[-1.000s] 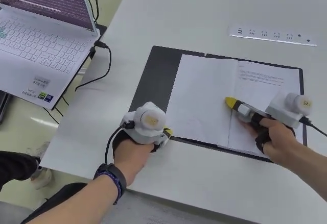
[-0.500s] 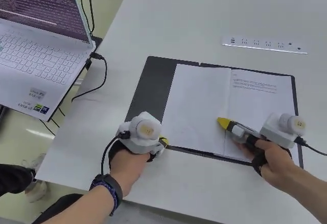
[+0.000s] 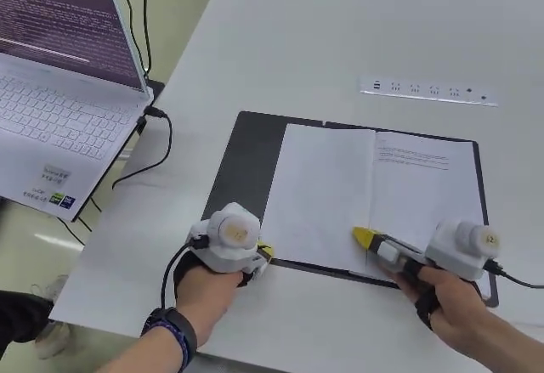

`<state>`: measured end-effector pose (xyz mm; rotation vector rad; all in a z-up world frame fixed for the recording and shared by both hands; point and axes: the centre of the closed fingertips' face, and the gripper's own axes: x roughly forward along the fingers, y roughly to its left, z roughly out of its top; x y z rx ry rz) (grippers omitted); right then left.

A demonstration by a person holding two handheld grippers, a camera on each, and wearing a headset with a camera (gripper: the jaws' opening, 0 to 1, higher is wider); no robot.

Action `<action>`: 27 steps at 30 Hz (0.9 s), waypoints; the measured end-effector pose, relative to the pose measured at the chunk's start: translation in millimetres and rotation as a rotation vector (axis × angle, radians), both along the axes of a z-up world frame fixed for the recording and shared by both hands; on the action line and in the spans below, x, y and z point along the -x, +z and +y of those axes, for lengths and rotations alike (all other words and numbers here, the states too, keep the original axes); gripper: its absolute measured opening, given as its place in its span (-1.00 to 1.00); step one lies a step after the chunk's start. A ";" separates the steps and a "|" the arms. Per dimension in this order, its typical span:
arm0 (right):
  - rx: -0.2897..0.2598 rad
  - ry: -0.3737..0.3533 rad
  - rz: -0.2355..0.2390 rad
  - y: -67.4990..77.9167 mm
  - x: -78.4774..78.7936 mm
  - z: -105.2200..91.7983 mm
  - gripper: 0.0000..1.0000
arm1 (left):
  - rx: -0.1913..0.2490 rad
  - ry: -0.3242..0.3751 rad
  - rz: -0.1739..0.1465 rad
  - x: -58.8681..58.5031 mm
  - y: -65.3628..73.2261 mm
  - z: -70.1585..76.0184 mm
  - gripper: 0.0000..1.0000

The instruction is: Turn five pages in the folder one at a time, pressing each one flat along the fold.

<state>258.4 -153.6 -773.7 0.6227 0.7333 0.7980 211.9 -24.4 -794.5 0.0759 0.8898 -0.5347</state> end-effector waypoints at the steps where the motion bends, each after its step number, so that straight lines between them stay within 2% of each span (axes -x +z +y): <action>1: 0.001 0.004 0.001 -0.4 1.9 -0.3 -1.00 | 0.003 0.002 0.001 0.1 0.4 -0.1 -1.00; 14: 0.013 0.052 0.006 -7.0 27.8 -2.1 -1.00 | 0.020 0.030 0.000 0.4 0.8 -0.1 -1.00; 27: 0.034 0.075 0.008 -7.2 35.9 -2.3 -1.00 | 0.018 0.029 -0.001 -1.6 0.5 -1.0 -1.00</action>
